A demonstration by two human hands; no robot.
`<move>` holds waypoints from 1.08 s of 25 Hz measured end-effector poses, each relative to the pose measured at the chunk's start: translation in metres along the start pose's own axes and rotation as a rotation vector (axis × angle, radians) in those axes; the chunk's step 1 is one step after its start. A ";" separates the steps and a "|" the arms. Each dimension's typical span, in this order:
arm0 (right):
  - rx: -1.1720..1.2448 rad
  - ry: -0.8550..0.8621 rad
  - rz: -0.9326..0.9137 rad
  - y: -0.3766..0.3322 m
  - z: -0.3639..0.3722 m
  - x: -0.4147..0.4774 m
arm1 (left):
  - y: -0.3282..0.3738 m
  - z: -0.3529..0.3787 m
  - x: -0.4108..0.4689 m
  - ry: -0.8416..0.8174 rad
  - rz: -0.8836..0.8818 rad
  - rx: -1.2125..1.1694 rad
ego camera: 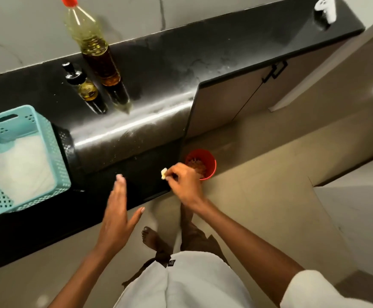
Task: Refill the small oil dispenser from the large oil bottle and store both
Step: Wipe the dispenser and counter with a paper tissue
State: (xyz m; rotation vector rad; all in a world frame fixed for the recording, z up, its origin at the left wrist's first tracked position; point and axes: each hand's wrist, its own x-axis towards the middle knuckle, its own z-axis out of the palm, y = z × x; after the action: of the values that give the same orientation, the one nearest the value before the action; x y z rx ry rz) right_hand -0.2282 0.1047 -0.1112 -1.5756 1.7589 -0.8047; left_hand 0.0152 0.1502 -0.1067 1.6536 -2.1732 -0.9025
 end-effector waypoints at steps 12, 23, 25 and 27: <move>0.410 0.228 0.324 0.020 -0.067 -0.021 | 0.142 0.054 0.114 0.034 -0.420 -0.776; -0.172 0.277 0.070 0.072 -0.088 -0.016 | 0.208 0.093 0.147 -0.219 -0.643 -1.050; -0.176 0.232 0.056 0.076 -0.096 -0.011 | 0.217 0.095 0.156 -0.263 -0.639 -1.082; -0.192 0.215 -0.012 0.086 -0.109 0.001 | 0.221 0.093 0.164 -0.312 -0.594 -1.064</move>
State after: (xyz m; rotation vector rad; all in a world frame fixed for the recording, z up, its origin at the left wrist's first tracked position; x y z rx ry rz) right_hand -0.3670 0.1153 -0.1125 -1.6759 2.0341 -0.8596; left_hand -0.2581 0.0601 -0.0679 1.5631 -0.8736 -2.0863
